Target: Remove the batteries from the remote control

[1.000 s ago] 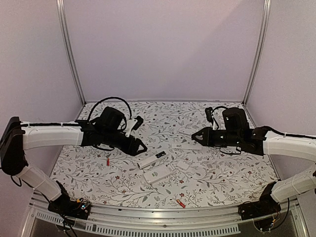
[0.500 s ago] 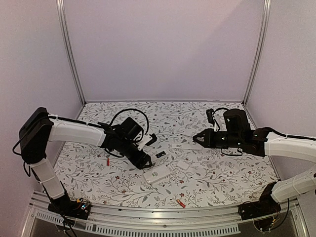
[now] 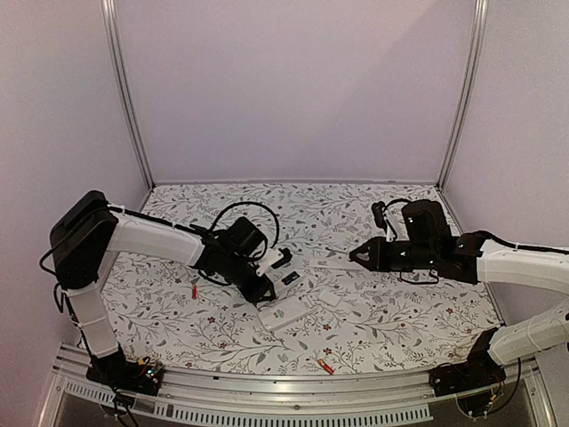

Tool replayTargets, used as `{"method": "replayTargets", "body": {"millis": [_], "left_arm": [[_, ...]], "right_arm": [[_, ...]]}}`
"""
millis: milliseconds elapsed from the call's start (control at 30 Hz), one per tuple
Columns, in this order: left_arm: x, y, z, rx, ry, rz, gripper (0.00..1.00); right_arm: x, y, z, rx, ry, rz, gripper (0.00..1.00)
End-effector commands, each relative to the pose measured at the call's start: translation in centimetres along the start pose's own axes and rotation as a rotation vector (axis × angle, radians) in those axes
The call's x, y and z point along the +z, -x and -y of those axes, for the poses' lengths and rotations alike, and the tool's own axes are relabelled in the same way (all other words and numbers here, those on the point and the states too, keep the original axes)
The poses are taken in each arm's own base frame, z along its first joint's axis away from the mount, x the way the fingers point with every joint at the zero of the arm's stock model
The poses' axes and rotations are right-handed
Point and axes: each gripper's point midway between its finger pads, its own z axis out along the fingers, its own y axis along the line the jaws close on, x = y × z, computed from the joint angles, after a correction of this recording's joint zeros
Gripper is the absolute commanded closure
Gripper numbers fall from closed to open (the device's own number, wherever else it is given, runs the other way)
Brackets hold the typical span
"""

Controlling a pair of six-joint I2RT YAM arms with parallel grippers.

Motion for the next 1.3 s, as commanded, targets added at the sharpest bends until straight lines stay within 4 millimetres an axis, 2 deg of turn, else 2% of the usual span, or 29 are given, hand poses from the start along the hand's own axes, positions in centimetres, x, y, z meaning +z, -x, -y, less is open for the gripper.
{"method": "replayTargets", "body": {"millis": [0,67,233,600,733,1267], "left_arm": [[1.2,-0.2,1.1,0.089,-0.031,-0.019,0.72],[1.3,-0.2,1.2,0.105,-0.028,-0.018,0.76],[1.3,-0.3,2.1,0.170,-0.046,-0.010,0.80],[1.3,-0.6,3.0,0.222,-0.058,-0.023,0.85],[1.2,-0.5,3.2,0.221,-0.065,-0.019,0.85],[1.1,-0.1,3.2,0.221,-0.059,-0.012,0.86]], "right_arm": [[-0.7,-1.7,0.6,-0.024,-0.008,-0.068,1.00],[-0.8,-2.3,0.6,-0.042,-0.006,-0.093,1.00],[-0.6,-3.7,0.9,-0.075,-0.033,-0.147,1.00],[2.5,-5.6,-0.3,-0.166,-0.088,-0.225,1.00],[3.4,-6.1,0.1,-0.172,-0.107,-0.244,1.00],[6.2,-4.8,-0.6,-0.187,-0.103,-0.216,1.00]]}}
